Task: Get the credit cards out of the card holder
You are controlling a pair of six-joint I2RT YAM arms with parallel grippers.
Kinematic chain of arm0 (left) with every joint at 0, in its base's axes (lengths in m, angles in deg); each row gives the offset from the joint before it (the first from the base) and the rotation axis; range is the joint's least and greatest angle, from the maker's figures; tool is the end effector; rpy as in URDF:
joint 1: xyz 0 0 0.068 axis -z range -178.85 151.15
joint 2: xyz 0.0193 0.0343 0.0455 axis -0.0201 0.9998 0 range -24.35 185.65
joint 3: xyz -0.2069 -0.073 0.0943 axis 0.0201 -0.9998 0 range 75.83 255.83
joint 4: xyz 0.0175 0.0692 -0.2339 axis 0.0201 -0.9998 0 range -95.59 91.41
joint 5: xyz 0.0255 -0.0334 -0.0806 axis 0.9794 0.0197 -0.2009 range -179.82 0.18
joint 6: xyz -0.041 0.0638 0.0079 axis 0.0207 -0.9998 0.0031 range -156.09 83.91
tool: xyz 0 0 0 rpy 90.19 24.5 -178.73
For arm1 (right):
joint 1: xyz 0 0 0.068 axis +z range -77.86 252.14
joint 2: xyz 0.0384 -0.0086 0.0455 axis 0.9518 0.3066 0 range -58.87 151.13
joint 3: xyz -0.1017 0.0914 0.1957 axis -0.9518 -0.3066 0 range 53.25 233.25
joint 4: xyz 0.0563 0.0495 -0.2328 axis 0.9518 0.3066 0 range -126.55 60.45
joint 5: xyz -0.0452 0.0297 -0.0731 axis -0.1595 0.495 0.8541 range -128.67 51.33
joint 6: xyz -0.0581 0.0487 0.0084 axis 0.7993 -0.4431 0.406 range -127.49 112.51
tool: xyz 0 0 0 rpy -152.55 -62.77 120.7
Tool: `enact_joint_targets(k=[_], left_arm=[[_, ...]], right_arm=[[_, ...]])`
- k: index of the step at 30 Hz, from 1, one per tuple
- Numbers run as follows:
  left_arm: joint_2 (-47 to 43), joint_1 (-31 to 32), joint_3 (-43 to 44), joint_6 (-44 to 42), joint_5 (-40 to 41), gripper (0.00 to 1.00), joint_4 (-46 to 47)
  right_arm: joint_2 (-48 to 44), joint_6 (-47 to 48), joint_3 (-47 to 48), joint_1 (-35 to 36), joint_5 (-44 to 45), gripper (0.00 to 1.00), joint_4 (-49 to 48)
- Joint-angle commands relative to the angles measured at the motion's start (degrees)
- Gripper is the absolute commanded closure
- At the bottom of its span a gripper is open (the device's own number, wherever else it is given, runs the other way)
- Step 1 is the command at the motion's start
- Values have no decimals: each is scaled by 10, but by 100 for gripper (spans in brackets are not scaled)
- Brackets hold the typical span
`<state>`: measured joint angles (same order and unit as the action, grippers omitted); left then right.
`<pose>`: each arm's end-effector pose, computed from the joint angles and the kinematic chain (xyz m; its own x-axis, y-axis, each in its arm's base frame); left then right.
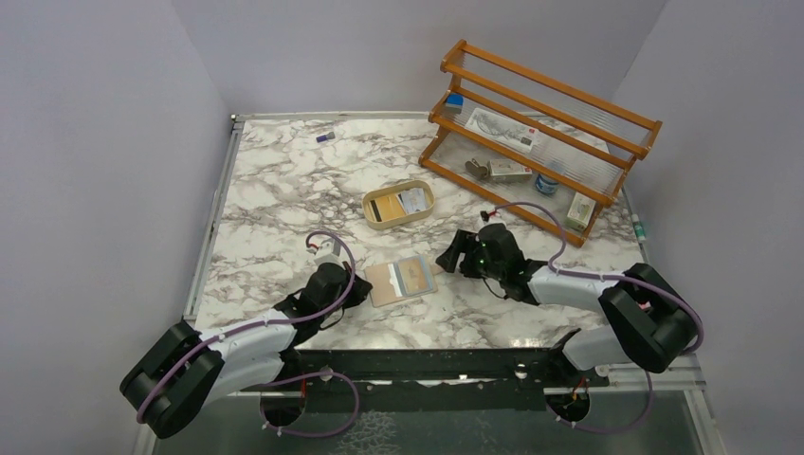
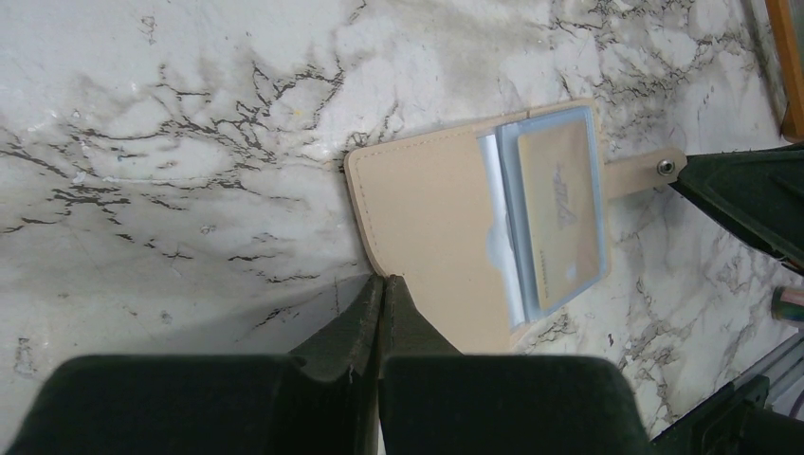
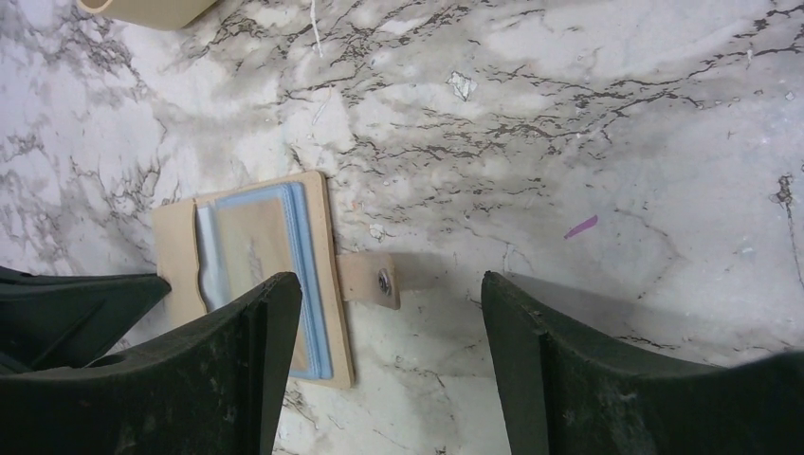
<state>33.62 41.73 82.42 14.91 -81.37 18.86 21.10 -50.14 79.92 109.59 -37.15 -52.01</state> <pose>0.1593 -0.1239 0.0906 -0.6949 -0.4170 -0.5859 0.0171 0.8049 -0.5932 0.2180 0.1648 0.1075 -0.7586 0.2721 -0.5920 -0.1048 0.8458 0.5231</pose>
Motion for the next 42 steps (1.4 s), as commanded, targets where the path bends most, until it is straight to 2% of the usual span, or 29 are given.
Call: enact_joint_targets(k=[1,8,22,27,29,32,33,42], left_arm=[[9,0,-15,-7,11,100,-37],[9,0,-18,-5,12,100,-33],[-3,0,-20,-4,14,100,-46],[-2,0,-20,-4,15,100,-45],[-1,0,-21,-4,15,100,-44],[1,0,-22,-3,15,100,-42],[1,0,-22,-3,15,100,-43],[-25,0,-3,-3,8,100,-64]], right_arm=[[12,-8,-50,0,-43,25,-16],[33,5,-58,-1,-98,31,-97],[90,5,-31,-1,-90,40,-131],[102,8,-24,-1,-90,54,-133],[101,9,-23,-1,-88,67,-132],[101,14,-15,-1,-81,95,-124],[101,17,-11,-1,-76,99,-118],[20,61,51,-1,-50,99,-22]])
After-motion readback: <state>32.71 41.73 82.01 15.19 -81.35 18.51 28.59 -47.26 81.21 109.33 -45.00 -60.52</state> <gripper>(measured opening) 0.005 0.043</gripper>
